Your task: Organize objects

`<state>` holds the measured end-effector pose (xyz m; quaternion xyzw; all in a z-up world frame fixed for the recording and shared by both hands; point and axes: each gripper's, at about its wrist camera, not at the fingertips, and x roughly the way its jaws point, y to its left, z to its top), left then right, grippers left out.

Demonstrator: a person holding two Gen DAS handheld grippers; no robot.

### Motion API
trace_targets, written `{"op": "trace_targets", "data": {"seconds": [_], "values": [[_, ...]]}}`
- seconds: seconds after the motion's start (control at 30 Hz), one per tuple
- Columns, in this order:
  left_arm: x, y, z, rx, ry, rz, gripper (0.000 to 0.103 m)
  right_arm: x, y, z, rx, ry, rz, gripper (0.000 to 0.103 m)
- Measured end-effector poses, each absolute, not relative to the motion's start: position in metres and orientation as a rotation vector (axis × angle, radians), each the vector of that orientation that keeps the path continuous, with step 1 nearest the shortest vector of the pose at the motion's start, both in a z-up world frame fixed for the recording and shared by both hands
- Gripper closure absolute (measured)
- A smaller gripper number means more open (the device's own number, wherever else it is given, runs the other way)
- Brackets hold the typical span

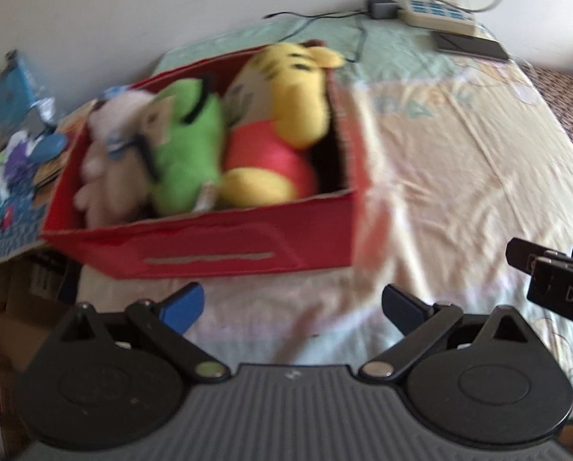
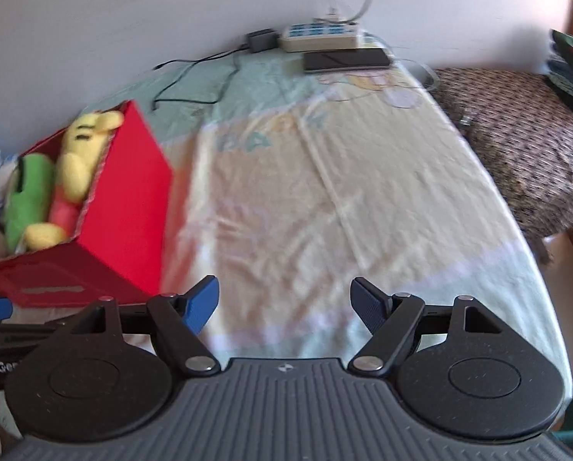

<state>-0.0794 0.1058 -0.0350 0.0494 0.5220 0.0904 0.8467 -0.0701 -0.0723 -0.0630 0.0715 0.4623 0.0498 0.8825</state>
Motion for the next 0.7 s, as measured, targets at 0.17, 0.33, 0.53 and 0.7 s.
{"op": "trace_targets", "data": {"seconds": [0.17,0.33,0.53,0.7], "values": [[-0.087,0.133,-0.027,0.066,1.082,0.246,0.004,-0.069,-0.047,-0.054,0.111,0.963,0.188,0.025],[-0.088,0.162,-0.011,0.053,1.036,0.261,0.004,-0.07,-0.018,-0.035,0.089,0.935,0.233,0.025],[-0.092,0.201,0.006,0.051,1.01,0.258,0.003,-0.068,0.019,-0.013,0.107,0.906,0.233,0.025],[-0.086,0.237,0.011,0.041,1.009,0.241,0.003,-0.067,0.053,0.0,0.116,0.886,0.23,0.025]]}}
